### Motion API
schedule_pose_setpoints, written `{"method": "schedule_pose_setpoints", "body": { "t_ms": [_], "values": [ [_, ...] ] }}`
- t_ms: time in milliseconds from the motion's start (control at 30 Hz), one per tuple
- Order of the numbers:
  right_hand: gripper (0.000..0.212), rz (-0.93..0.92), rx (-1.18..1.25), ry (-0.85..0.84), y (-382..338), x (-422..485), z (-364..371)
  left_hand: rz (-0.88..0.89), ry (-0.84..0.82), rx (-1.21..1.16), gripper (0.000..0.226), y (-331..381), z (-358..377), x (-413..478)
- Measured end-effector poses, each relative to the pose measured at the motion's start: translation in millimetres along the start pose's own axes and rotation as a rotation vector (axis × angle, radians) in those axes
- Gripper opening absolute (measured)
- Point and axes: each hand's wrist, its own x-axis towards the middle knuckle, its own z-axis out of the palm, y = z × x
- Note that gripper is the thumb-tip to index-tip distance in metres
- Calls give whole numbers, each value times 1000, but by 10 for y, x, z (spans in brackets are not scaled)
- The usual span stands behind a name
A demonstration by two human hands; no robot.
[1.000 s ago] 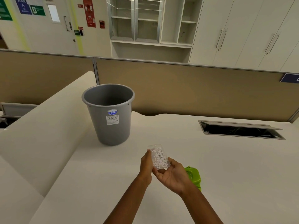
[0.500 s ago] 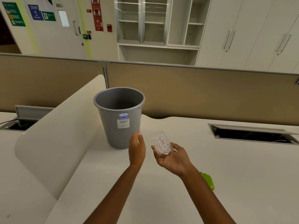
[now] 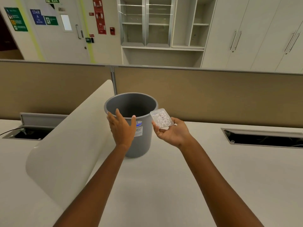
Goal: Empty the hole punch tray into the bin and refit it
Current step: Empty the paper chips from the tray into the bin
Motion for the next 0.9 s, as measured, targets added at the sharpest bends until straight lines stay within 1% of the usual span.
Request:
{"method": "schedule_pose_setpoints", "body": {
  "t_ms": [133, 333, 400, 500, 567, 633, 667, 733, 767, 800, 833, 900],
  "values": [
    [49, -30, -42, 43, -20, 178, 246, -49, -70, 39, 76, -3, 56, 89],
    [49, -38, -157, 129, -24, 499, 563, -70, -78, 40, 80, 17, 79, 150],
    [49, -52, -230, 177, -15, 596, 662, -66, -78, 30, 84, 9, 81, 153],
    [49, -81, -404, 234, 21, 717, 819, -60, -67, 16, 88, -2, 74, 158],
    [47, -114, -569, 248, 61, 775, 921, -56, -56, -1, 90, 2, 71, 151],
    [47, -153, -802, 267, 129, 815, 1014, -47, -47, -4, 92, 1, 69, 138],
    [47, -189, -984, 303, 161, 840, 1041, -45, -47, -5, 93, 5, 70, 130],
    [46, -254, -1431, 362, 224, 911, 1068, -49, -48, -19, 95, 0, 68, 129],
    [44, -287, -1612, 364, 250, 940, 1065, -52, -48, -28, 95, -2, 68, 130],
    [42, -320, -1741, 356, 269, 979, 1050, -53, -47, -33, 96, -6, 67, 133],
    [40, -352, -1819, 343, 277, 1016, 1027, -53, -48, -32, 97, -10, 68, 134],
    [39, -399, -1881, 321, 283, 1059, 985, -48, -51, -26, 98, -19, 69, 130]
  ]
}}
